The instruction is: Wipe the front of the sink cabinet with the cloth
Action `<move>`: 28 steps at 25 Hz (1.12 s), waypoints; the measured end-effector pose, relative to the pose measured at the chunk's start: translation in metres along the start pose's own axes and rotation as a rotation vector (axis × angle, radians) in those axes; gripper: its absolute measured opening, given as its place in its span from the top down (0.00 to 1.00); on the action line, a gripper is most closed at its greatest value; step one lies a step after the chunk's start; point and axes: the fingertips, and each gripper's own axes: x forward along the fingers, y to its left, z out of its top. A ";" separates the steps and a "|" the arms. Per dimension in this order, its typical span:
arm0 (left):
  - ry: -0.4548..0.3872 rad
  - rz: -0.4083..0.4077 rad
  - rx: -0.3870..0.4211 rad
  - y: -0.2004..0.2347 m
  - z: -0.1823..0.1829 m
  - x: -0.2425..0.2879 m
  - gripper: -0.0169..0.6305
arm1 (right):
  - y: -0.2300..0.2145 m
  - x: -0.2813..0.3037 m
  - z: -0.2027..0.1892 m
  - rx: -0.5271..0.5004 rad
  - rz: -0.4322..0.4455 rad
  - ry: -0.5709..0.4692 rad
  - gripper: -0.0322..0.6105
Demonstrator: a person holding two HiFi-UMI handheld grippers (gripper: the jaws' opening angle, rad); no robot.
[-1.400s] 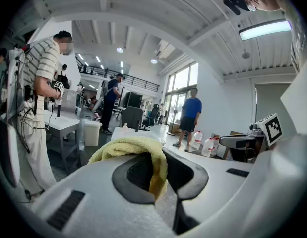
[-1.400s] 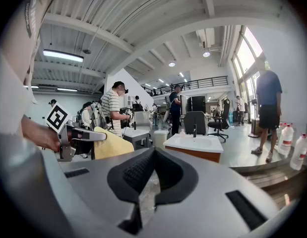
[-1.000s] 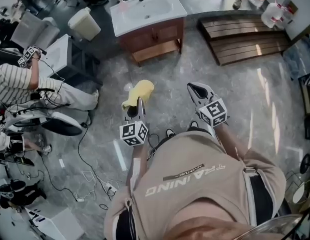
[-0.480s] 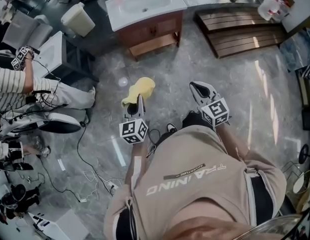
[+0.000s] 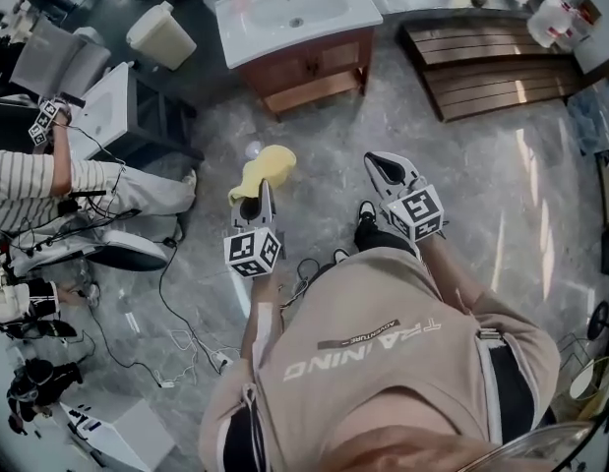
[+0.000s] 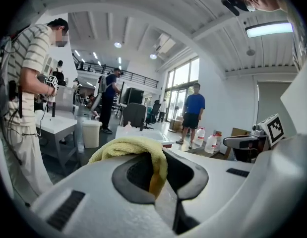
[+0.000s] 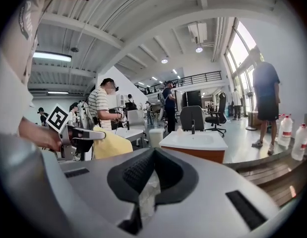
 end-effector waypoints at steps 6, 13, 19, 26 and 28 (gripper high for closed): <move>-0.022 0.061 0.025 0.006 0.039 0.046 0.91 | -0.052 0.026 0.016 -0.015 0.028 -0.031 0.93; -0.027 0.079 0.016 -0.007 0.049 0.098 0.91 | -0.110 0.054 0.023 -0.006 0.036 -0.043 0.93; -0.006 0.079 -0.004 0.004 0.046 0.120 0.91 | -0.117 0.091 0.020 0.003 0.069 -0.005 0.93; -0.004 0.076 -0.037 0.062 0.046 0.143 0.91 | -0.096 0.156 0.040 0.003 0.098 -0.003 0.93; -0.010 0.066 -0.040 0.080 0.052 0.155 0.91 | -0.090 0.177 0.057 0.023 0.100 -0.022 0.93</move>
